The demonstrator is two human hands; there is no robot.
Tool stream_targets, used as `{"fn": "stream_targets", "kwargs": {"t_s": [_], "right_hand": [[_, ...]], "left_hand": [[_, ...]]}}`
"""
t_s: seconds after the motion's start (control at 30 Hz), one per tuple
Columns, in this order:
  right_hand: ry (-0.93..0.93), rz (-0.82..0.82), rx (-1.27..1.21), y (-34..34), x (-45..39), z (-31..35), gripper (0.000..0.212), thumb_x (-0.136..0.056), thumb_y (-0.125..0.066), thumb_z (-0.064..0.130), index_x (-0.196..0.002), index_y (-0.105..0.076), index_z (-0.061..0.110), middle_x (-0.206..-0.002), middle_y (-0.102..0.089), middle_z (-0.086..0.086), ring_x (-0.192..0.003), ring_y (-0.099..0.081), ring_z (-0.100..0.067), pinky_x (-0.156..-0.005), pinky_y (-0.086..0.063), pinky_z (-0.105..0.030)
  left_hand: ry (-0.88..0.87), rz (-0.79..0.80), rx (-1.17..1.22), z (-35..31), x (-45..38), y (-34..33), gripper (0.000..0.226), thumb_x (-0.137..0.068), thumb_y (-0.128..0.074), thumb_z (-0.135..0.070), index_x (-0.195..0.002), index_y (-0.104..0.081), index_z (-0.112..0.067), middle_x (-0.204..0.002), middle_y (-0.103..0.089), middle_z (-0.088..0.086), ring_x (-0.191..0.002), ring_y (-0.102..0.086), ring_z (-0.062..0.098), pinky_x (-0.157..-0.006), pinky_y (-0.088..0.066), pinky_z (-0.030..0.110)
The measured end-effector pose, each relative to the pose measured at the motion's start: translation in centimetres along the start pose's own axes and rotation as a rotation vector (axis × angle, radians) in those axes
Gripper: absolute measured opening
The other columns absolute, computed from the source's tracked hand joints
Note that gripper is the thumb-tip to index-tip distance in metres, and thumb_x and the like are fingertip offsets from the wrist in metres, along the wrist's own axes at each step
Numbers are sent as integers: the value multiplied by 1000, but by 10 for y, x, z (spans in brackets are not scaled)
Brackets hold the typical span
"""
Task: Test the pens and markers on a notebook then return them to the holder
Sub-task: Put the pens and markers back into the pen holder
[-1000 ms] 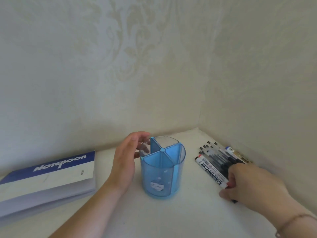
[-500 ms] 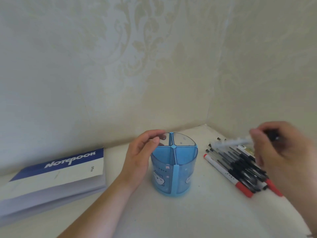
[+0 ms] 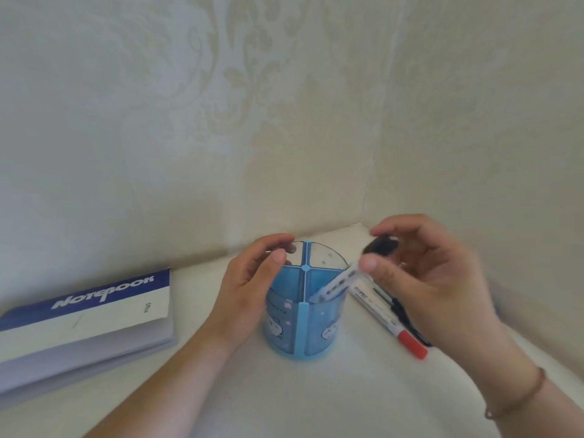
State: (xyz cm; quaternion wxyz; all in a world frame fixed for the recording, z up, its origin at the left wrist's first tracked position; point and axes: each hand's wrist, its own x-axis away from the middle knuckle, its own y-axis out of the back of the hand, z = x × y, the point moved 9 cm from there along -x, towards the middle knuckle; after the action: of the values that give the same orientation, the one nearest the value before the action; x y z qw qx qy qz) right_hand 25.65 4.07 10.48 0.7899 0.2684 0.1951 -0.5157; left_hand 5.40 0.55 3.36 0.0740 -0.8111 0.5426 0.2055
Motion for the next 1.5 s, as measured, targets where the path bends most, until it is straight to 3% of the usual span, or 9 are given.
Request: {"fn": "stream_targets", "kwargs": {"t_s": [0.1, 0.27, 0.37, 0.47, 0.7, 0.9, 1.17, 1.33, 1.5], "right_hand": [[-84, 106, 117, -11, 4, -10, 30, -70, -73, 53, -93, -67, 36, -70, -66, 4, -59, -52, -9, -53, -41, -19], [-263, -227, 451, 83, -4, -40, 11, -83, -72, 21, -78, -69, 30, -68, -69, 4, -56, -55, -16, -57, -45, -24], [-521, -2, 938, 109, 2, -87, 22, -83, -69, 12, -72, -65, 30, -79, -70, 2, -68, -58, -20, -65, -39, -26], [-679, 155, 1108, 117, 12, -120, 26, -77, -72, 15, -58, -62, 28, -71, -68, 2, -66, -59, -18, -61, -41, -25], [-723, 241, 1096, 110, 17, -131, 28, -82, -61, 14, -68, -64, 38, -80, -68, 2, -47, -62, -16, -60, -57, -30], [-655, 204, 1098, 111, 11, -127, 27, -77, -71, 19, -64, -59, 39, -88, -67, 5, -77, -62, -17, -69, -50, -29], [-608, 284, 955, 89, 11, -116, 18, -73, -74, 18, -62, -66, 29, -70, -64, 4, -68, -59, -15, -65, -50, -34], [-596, 420, 835, 66, 17, -123, 20, -78, -73, 19, -71, -68, 37, -63, -66, 5, -60, -60, -5, -62, -45, -23], [-604, 392, 978, 80, 16, -130, 24, -81, -70, 21, -73, -59, 40, -74, -55, 12, -66, -54, -6, -54, -36, -20]], "left_hand": [[-18, -11, -19, -2, 0, 3, 43, -78, -51, -54, -112, -65, -32, -105, -66, -7, -97, -61, 19, -84, -48, 20], [-54, -35, -71, -4, -1, 10, 46, -82, -44, -54, -111, -66, -26, -105, -65, -9, -96, -59, 12, -83, -46, 18], [-44, -29, -56, -3, -1, 8, 45, -82, -45, -53, -109, -67, -24, -99, -66, -9, -90, -60, 14, -79, -47, 19], [-52, -16, -49, -4, 0, 5, 44, -82, -47, -51, -109, -67, -23, -96, -66, -9, -85, -60, 15, -76, -45, 16], [-74, -28, -53, -6, 0, 6, 43, -82, -46, -49, -107, -67, -20, -95, -65, -9, -83, -58, 10, -77, -45, 15], [-89, -26, -72, -8, 0, 5, 42, -84, -46, -48, -106, -67, -20, -91, -62, -13, -78, -57, 11, -72, -43, 13], [-108, -33, -86, -8, 1, 6, 38, -84, -46, -46, -104, -67, -22, -97, -62, -6, -82, -55, 8, -74, -44, 14], [-126, -40, -94, -10, 1, 6, 37, -85, -46, -44, -103, -67, -20, -99, -63, -5, -85, -56, 7, -74, -44, 14], [-135, -53, -102, -10, 1, 8, 32, -83, -49, -42, -100, -67, -22, -95, -62, -5, -82, -54, 5, -74, -40, 11]]}}
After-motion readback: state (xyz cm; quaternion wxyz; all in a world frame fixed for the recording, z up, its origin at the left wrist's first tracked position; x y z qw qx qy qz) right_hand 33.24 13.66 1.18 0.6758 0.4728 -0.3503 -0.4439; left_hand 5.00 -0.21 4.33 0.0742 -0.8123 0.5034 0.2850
